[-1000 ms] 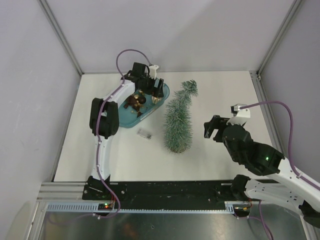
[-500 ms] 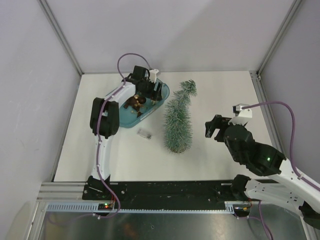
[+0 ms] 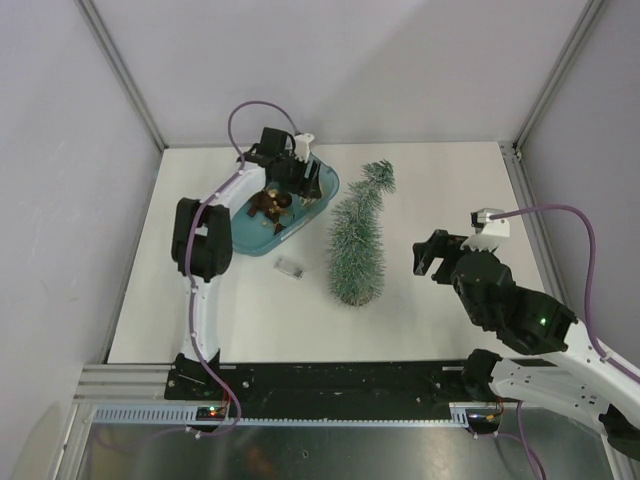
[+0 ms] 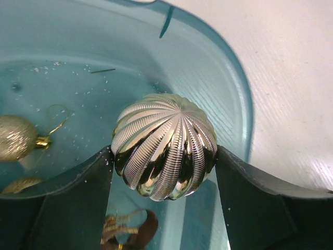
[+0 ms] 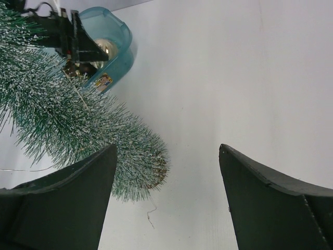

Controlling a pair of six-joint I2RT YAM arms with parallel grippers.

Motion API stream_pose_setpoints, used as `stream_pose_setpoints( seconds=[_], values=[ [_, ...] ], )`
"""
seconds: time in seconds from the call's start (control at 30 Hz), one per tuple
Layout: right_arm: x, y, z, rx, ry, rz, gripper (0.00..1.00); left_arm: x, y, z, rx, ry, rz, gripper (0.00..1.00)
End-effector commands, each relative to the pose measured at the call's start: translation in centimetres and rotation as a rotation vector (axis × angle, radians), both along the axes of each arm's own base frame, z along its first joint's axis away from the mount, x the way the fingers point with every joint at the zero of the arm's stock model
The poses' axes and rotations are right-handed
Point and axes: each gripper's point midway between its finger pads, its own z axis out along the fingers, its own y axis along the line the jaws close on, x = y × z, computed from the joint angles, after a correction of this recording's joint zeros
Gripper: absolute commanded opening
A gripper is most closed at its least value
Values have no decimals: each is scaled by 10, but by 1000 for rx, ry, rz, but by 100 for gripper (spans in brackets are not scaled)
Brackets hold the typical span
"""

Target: Decorate the small christmas tree

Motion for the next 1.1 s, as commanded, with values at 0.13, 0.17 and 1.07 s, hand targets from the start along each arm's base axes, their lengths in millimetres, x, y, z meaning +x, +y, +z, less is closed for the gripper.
stream_pose_setpoints(
  seconds=[0.13, 0.17, 1.07],
  values=[
    [5, 2, 19, 20, -68, 13, 84, -19, 22, 174, -72, -327, 10, 33],
    [5, 2, 22, 26, -77, 17, 84, -27, 25, 192, -78, -355, 11, 34],
    [7, 2, 31, 26, -99, 20, 84, -235, -12, 421, -390, -788, -413, 37]
  ],
)
